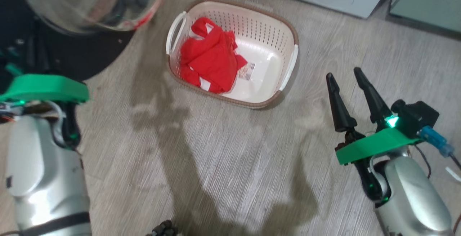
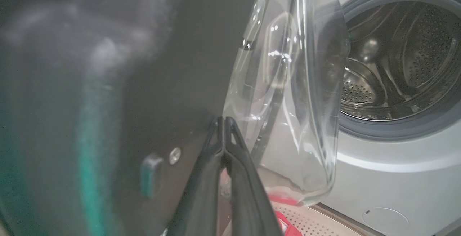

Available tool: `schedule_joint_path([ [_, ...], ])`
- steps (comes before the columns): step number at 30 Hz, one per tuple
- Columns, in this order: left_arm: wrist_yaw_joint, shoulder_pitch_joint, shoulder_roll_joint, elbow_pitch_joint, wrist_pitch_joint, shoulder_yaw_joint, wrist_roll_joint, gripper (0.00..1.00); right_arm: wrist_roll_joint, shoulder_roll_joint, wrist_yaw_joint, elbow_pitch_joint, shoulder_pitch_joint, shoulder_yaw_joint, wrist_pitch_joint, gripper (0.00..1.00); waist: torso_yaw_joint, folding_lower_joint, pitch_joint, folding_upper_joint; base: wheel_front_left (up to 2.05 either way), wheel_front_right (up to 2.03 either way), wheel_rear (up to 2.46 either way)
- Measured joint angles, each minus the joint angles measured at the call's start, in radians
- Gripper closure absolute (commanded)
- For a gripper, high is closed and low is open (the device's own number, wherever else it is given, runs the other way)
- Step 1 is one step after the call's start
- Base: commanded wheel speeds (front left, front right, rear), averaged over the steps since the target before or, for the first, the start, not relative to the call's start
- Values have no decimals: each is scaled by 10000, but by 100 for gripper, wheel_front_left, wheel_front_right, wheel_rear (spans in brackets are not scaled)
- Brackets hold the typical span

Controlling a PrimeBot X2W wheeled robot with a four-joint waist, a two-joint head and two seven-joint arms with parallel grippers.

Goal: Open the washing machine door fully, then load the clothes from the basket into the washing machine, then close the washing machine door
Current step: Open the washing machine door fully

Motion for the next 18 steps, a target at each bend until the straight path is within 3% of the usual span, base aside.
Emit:
schedule_joint_path([
  [8,-255,-782,84,54,0,1639,236,100,-134,-224,0,-253,-70,-52,117,0,24,0,650,0,0,0,0],
  [18,-523,-1756,577,514,0,2619,596,100,-309,-387,0,-662,-147,-207,339,0,-21,-1,1166,0,0,0,0],
])
